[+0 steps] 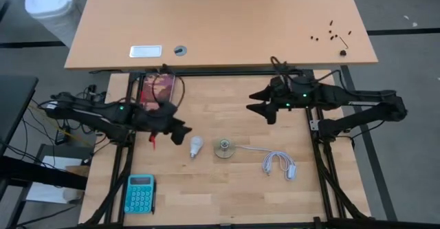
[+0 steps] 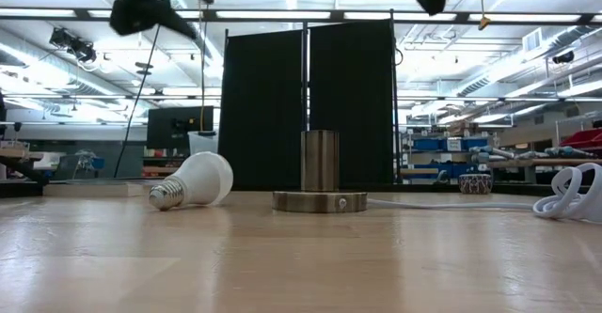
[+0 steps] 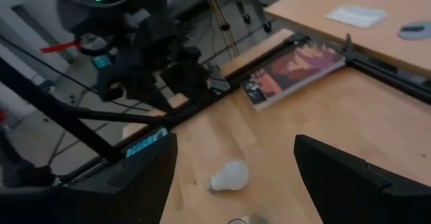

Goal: Screw lightbulb
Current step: Insert the lightbulb into the desk lamp

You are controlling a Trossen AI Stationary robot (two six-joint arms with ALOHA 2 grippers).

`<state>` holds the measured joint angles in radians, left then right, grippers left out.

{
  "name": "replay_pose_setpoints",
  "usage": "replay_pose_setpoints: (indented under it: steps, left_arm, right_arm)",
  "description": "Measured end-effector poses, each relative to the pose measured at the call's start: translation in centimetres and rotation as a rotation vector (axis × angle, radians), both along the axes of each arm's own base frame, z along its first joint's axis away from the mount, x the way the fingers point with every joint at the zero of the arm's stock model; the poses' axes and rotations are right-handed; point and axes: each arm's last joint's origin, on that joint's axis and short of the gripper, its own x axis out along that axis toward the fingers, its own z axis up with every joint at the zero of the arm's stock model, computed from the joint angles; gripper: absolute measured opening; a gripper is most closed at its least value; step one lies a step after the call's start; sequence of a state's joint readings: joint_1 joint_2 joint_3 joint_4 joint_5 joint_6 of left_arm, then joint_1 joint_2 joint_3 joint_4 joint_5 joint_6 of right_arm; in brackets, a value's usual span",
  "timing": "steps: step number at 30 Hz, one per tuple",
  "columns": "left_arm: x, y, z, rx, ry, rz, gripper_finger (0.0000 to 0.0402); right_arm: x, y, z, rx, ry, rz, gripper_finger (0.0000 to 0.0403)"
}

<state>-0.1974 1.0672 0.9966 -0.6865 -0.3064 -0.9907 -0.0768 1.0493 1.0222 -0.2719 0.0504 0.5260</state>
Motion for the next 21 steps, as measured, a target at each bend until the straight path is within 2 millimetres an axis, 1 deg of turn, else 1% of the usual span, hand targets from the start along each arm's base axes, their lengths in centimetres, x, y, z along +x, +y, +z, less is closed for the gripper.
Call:
replay_pose_setpoints:
  steps: [6, 13, 17, 21]
  left_arm:
    - [2.0, -0.8, -2.6, -0.121, 0.164, -0.051, 0.0257]
    - [4.2, -1.6, -6.0, -0.225, 0.321, -0.013, 0.0257]
    - [5.1, -1.9, -7.5, -0.275, 0.394, 0.005, 0.0257]
    - [5.6, -2.1, -8.5, -0.288, 0.440, 0.005, 0.0257]
  right_arm:
    - [0.8, 0.0, -0.7, 0.005, 0.034, 0.023, 0.0309]
    - [1.0, -0.1, -0.6, 0.003, 0.015, 0.021, 0.0309]
    - [1.0, -0.2, -0.5, 0.001, 0.002, 0.017, 0.0309]
    - [1.0, -0.2, -0.4, -0.017, -0.001, 0.021, 0.0309]
